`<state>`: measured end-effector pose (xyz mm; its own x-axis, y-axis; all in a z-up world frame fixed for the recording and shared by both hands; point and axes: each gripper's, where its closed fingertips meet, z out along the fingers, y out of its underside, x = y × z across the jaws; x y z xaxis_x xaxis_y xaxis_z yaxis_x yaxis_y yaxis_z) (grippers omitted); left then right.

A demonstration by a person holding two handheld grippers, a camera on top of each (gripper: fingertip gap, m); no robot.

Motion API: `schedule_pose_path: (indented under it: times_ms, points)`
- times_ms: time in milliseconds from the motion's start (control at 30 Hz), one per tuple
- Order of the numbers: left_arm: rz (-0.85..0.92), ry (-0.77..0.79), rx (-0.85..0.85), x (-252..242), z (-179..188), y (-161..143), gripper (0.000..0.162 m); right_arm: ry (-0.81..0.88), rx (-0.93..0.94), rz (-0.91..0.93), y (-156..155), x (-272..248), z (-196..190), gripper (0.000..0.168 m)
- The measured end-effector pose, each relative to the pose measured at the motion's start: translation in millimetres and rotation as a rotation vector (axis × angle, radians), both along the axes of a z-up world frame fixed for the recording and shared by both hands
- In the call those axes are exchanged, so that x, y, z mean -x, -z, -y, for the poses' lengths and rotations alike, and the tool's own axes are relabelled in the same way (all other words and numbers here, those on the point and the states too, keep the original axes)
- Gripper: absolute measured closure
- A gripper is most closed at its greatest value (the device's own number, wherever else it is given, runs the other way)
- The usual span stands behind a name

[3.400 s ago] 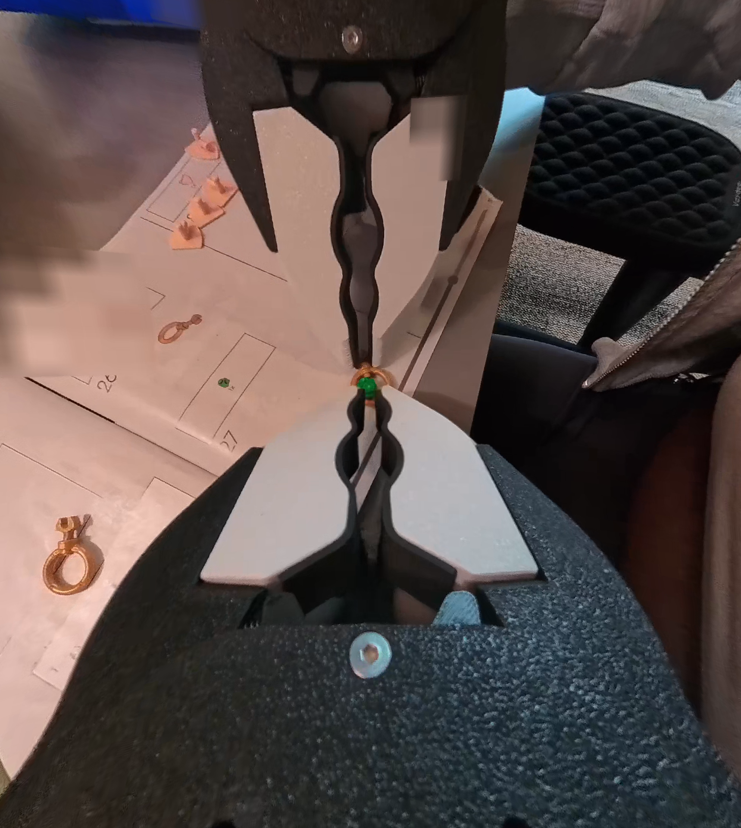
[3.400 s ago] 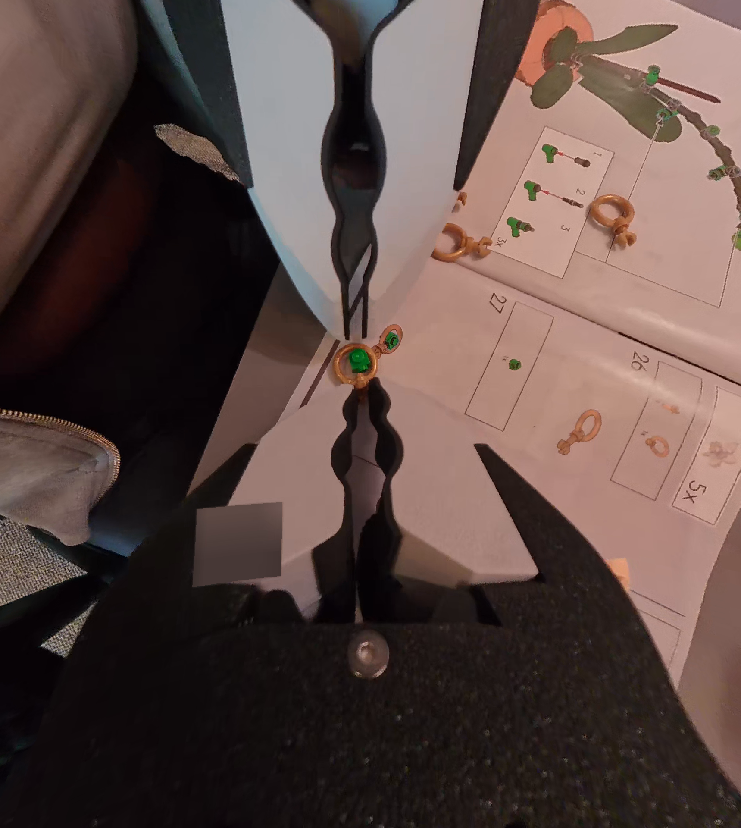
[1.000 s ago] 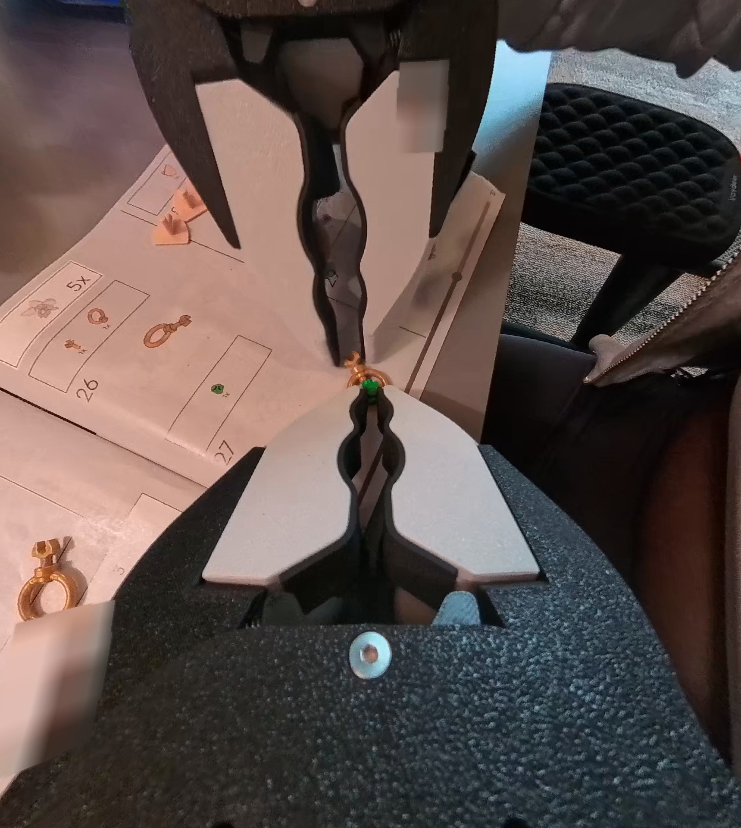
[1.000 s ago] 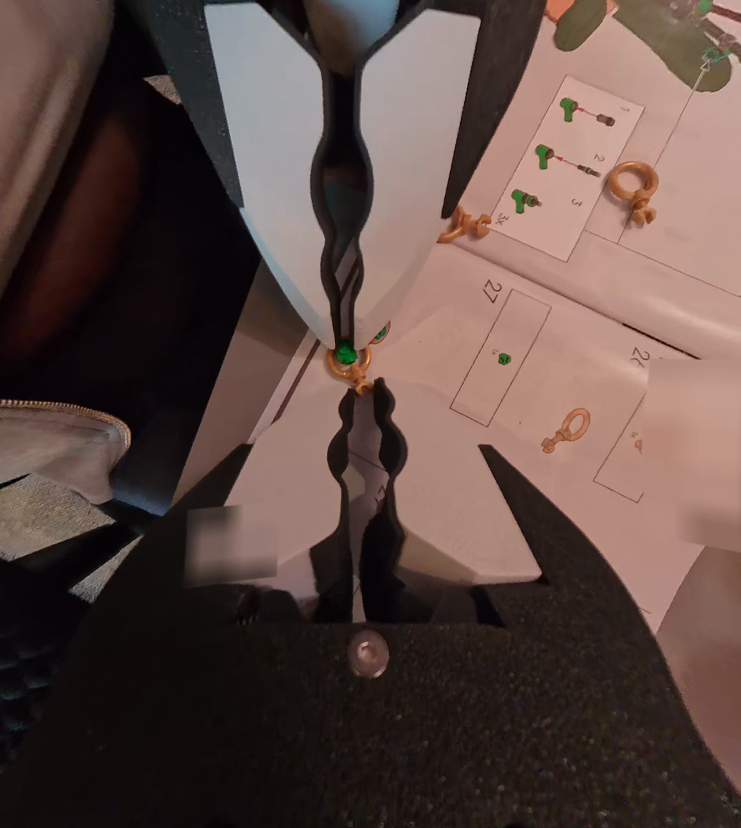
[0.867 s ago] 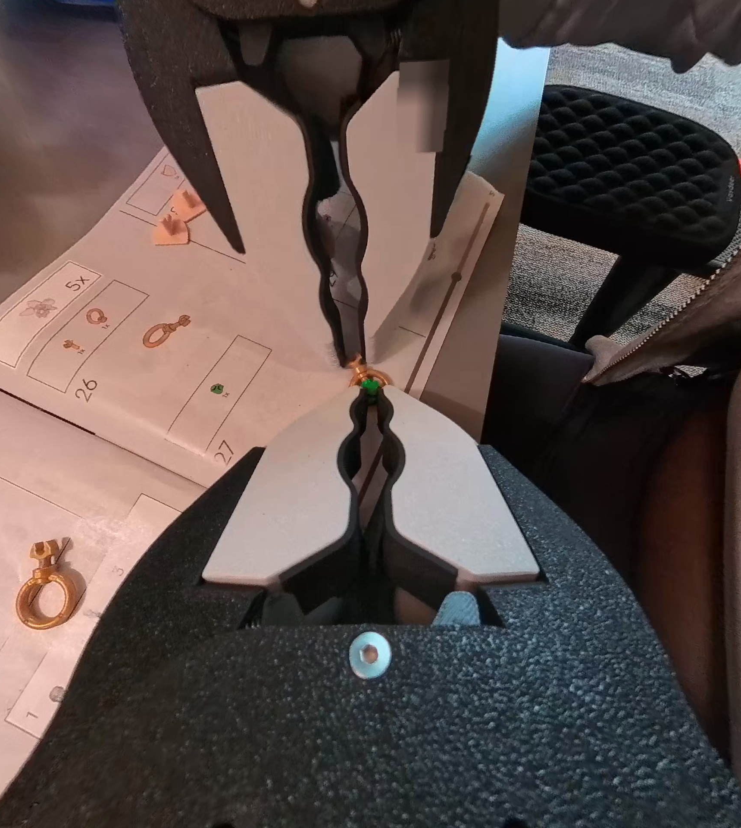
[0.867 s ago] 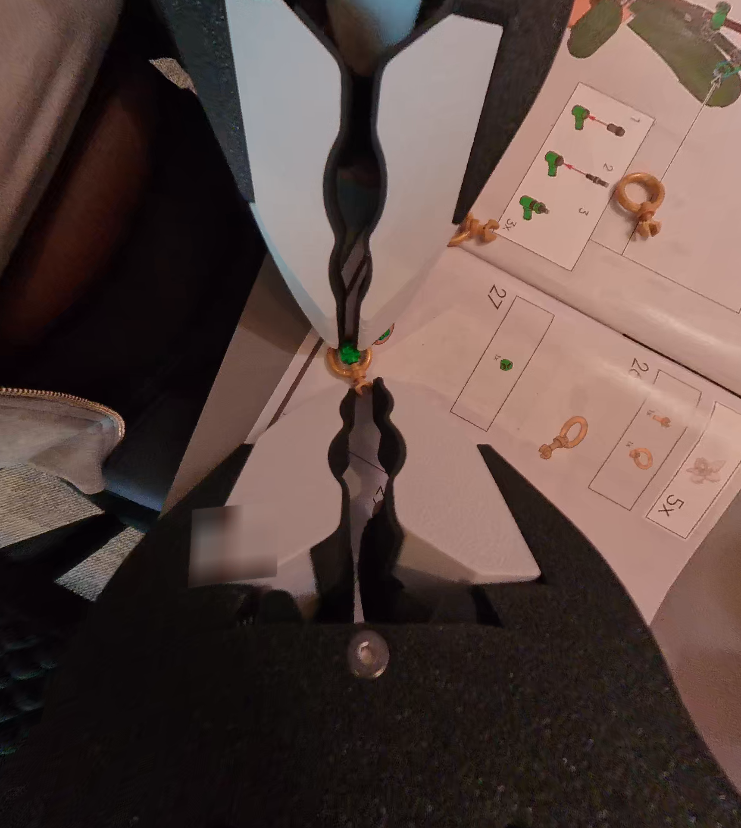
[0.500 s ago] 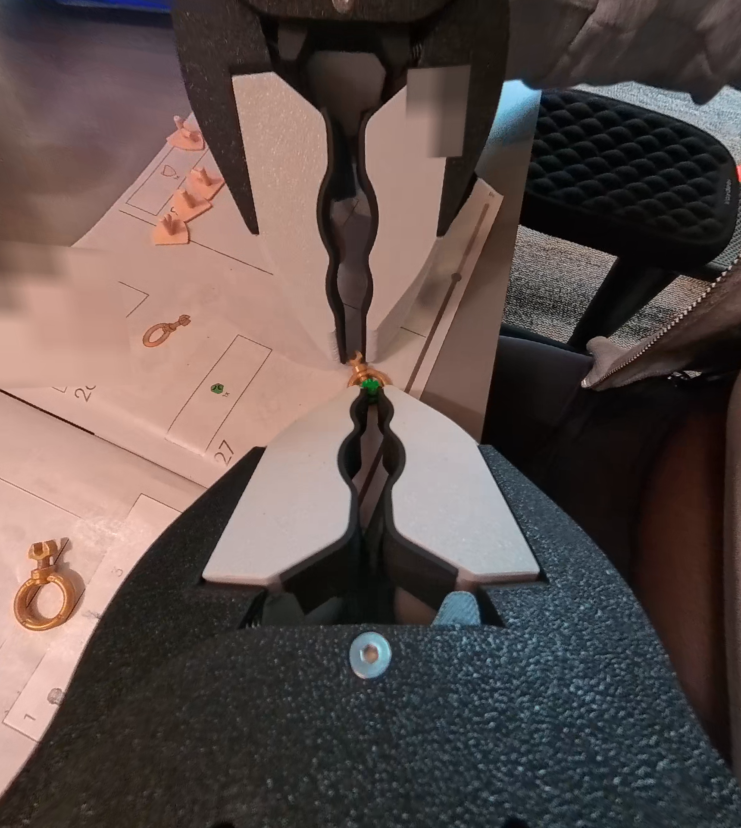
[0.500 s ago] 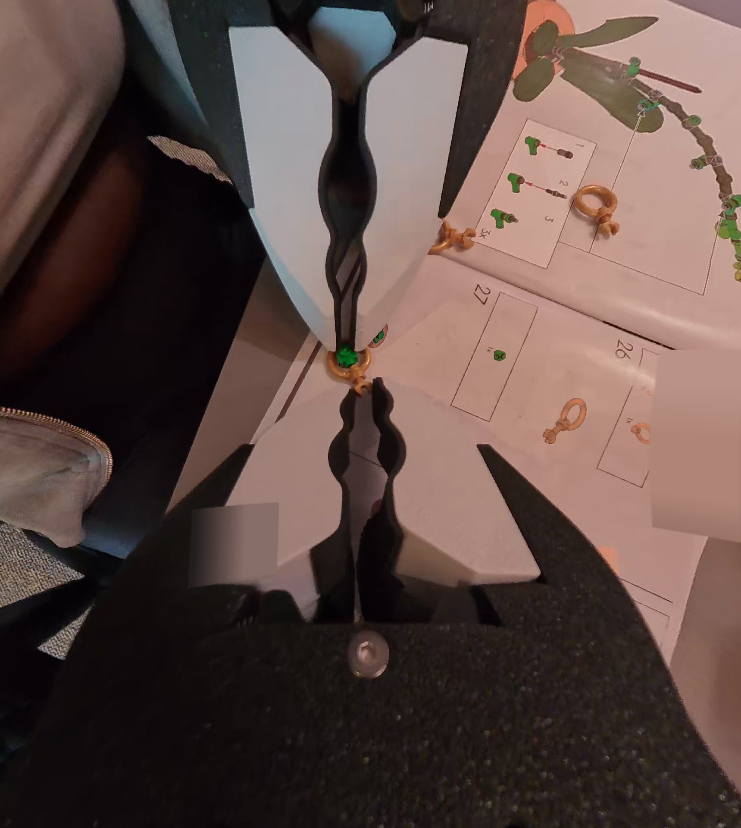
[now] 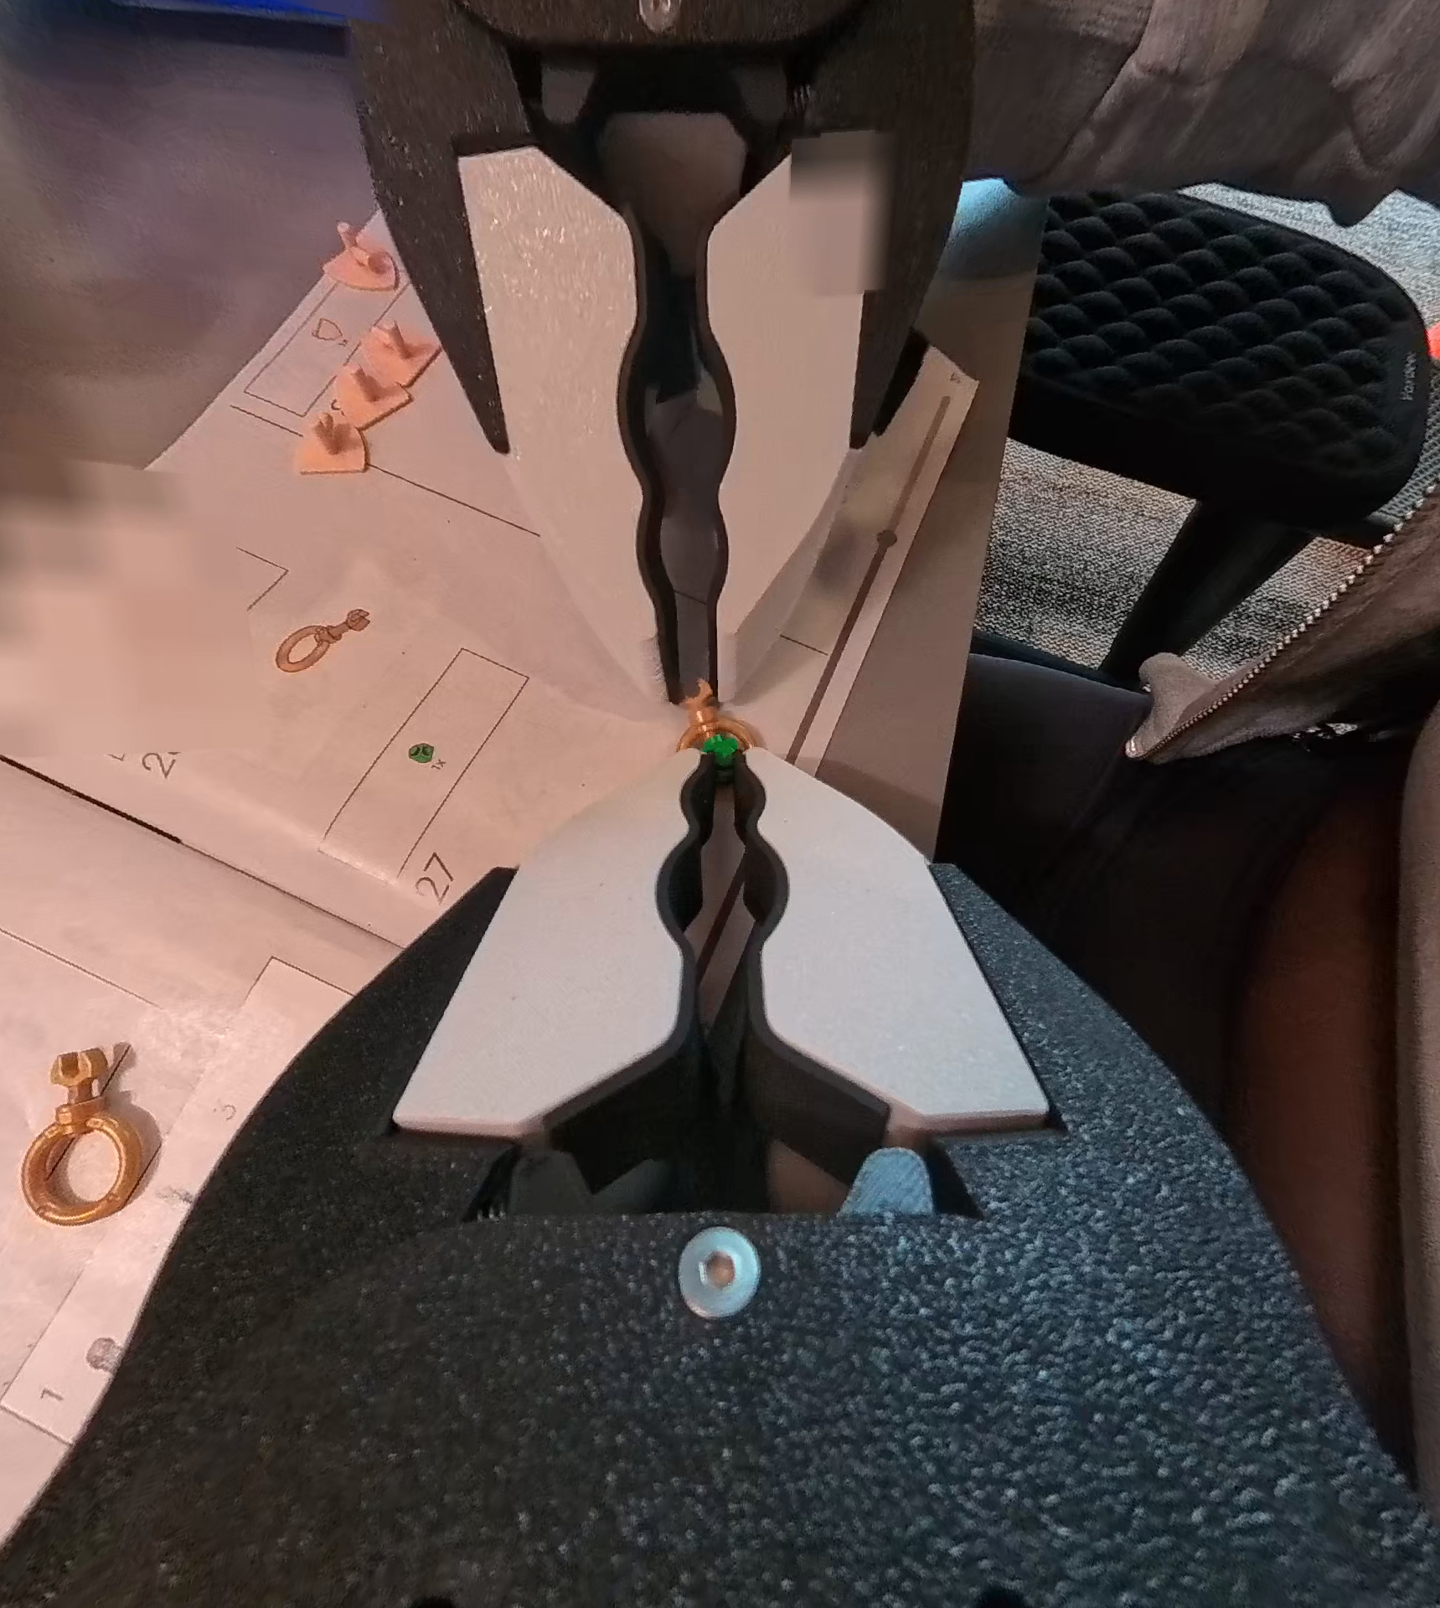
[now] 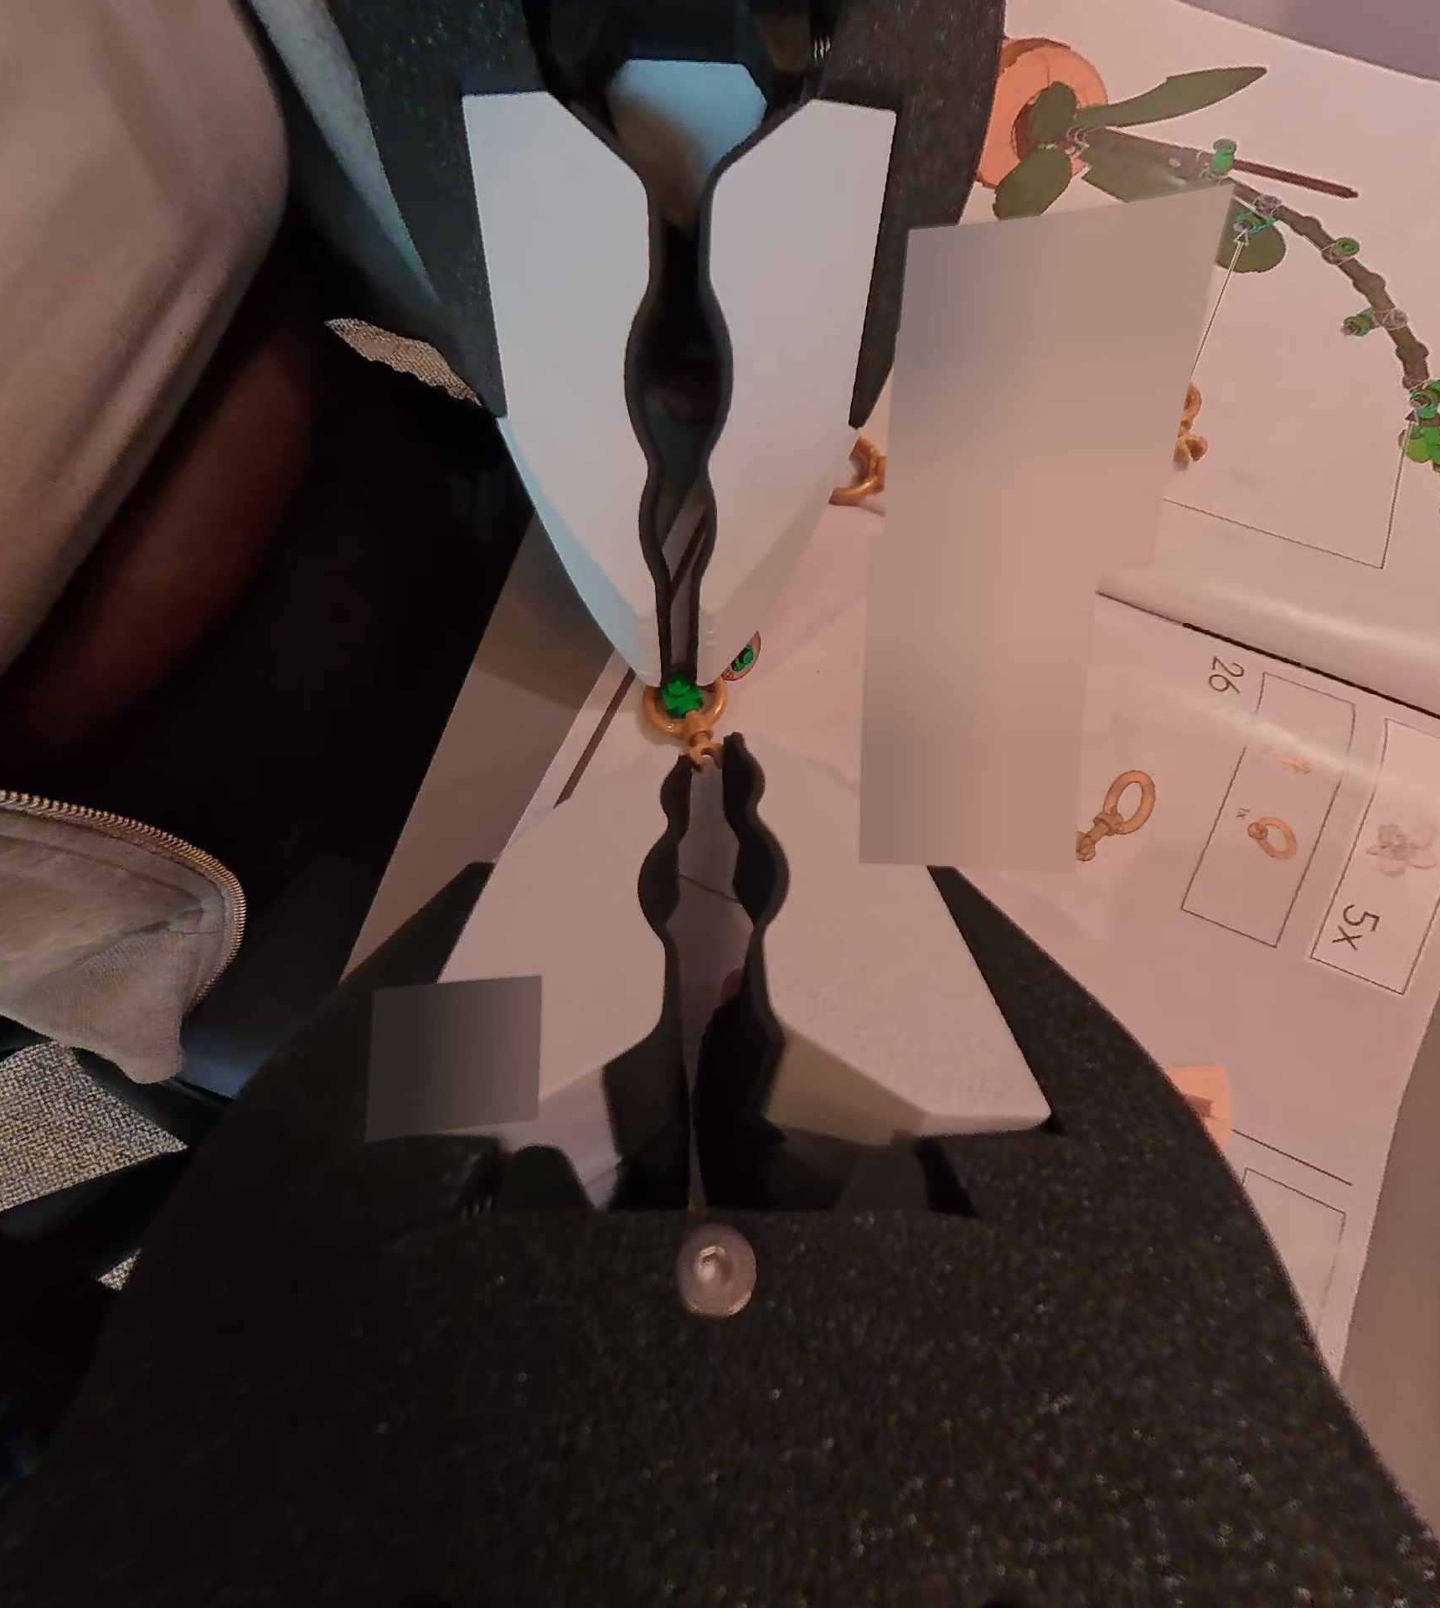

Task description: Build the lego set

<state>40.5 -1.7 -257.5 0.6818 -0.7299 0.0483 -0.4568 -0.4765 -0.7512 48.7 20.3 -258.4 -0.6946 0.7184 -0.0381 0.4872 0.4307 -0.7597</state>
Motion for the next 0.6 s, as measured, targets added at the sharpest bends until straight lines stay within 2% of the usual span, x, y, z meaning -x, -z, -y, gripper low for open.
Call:
schedule_pose_path:
  times_ms: [600]
  points:
    - [-0.007,0.014,-0.012,-0.3,-0.1,0.4,0.158,-0.040,-0.037,0.028,0.9,1.4,2.5,0.162]
